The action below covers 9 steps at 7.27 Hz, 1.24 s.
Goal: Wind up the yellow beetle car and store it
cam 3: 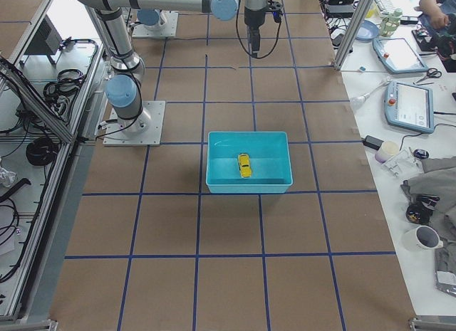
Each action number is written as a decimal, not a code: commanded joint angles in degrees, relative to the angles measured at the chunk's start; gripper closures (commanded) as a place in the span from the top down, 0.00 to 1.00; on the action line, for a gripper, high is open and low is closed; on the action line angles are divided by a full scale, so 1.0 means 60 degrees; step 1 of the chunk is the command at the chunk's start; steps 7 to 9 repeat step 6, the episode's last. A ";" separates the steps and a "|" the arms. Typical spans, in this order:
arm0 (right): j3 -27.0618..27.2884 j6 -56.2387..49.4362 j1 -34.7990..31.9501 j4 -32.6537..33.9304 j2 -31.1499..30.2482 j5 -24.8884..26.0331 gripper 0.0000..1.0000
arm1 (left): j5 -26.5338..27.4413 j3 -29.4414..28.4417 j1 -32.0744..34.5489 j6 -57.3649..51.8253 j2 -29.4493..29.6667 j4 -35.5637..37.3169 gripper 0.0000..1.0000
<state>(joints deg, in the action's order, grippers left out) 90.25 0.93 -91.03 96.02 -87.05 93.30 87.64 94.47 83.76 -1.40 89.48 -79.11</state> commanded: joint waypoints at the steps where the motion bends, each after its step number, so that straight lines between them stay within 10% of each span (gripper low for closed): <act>1: 0.0016 0.0109 -0.0005 -0.0198 -0.0167 -0.0067 1.00 | -0.0001 -0.0012 0.0000 -0.0001 -0.0001 0.0001 1.00; 9: 0.0104 0.0797 0.0010 -0.0301 -0.0565 -0.0096 1.00 | 0.0189 0.0046 0.0000 -0.0001 -0.0015 0.0001 1.00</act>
